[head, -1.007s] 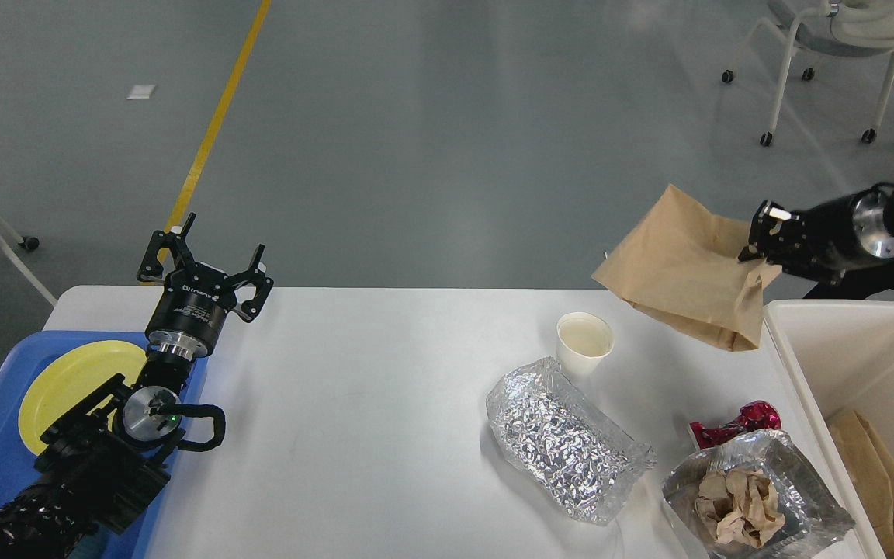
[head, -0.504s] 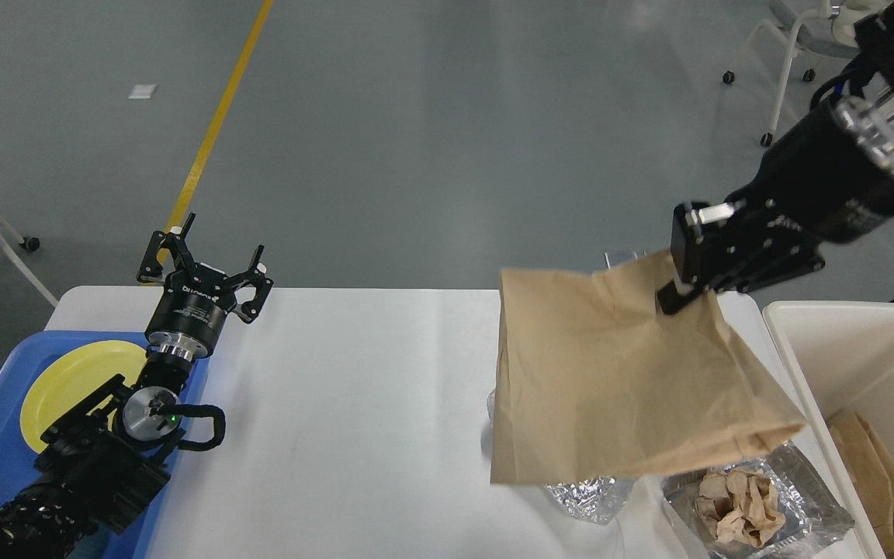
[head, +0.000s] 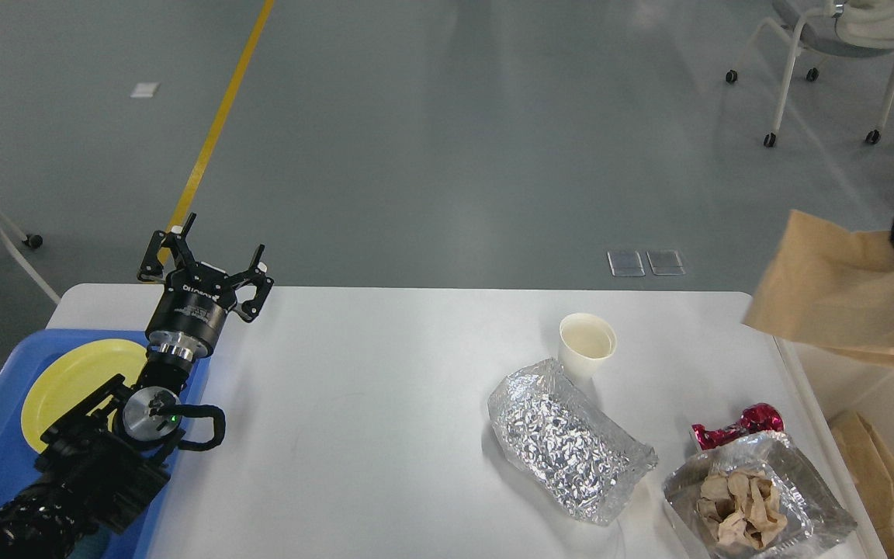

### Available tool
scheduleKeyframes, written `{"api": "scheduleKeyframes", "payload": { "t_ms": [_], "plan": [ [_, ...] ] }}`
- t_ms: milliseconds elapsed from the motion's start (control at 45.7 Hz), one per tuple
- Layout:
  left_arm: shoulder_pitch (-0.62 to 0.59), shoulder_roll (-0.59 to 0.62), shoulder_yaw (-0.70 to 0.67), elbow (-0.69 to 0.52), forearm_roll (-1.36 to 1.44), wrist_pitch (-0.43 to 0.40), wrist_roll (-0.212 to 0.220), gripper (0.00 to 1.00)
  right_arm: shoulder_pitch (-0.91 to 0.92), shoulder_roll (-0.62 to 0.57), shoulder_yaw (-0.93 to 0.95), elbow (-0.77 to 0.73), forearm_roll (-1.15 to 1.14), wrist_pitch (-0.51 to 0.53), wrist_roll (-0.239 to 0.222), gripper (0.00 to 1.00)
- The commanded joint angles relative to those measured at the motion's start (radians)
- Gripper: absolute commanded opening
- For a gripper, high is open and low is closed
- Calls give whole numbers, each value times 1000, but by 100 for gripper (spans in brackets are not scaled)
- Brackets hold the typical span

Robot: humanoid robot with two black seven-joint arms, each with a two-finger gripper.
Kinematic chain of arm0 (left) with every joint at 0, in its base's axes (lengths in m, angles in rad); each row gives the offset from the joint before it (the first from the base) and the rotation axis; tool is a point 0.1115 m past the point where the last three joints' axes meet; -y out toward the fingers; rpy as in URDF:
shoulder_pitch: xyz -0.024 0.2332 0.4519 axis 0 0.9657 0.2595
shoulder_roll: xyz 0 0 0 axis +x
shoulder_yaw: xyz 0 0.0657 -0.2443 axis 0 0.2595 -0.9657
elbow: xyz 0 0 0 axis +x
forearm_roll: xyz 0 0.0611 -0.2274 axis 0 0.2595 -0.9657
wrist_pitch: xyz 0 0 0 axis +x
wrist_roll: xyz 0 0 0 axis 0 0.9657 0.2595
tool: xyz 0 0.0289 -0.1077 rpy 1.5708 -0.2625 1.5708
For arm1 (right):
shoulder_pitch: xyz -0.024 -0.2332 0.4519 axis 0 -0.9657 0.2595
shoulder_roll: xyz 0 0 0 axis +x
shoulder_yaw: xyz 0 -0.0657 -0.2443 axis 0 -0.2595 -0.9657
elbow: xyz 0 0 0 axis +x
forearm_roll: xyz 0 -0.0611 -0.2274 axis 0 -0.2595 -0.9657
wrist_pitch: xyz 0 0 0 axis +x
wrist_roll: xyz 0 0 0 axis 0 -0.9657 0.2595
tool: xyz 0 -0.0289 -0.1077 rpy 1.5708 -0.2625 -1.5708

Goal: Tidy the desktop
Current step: 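Lift the brown paper bag and drop it into the white bin, then move the right gripper over the clear snack bag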

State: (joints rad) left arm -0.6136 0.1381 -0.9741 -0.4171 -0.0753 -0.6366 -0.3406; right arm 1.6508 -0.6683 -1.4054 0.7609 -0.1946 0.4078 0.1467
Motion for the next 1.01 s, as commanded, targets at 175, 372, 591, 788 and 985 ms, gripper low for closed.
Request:
{"api": "scheduleKeyframes", "payload": {
  "t_ms": [175,372,591,788,985],
  "plan": [
    [0,0,0,0,0,0,0,97,-917,61,381,-653,314,-283,1,93],
    [0,0,0,0,0,0,0,97,-1049,121,411,-716,356,-293,1,100],
    [0,0,0,0,0,0,0,97,-1027,136,422,-723,356,-316,-1,100],
    [0,0,0,0,0,0,0,97,-746,128,418,-721,353,-193,8,100],
    [0,0,0,0,0,0,0,97,-387,125,418,-710,348,303,34,100]
  ]
}}
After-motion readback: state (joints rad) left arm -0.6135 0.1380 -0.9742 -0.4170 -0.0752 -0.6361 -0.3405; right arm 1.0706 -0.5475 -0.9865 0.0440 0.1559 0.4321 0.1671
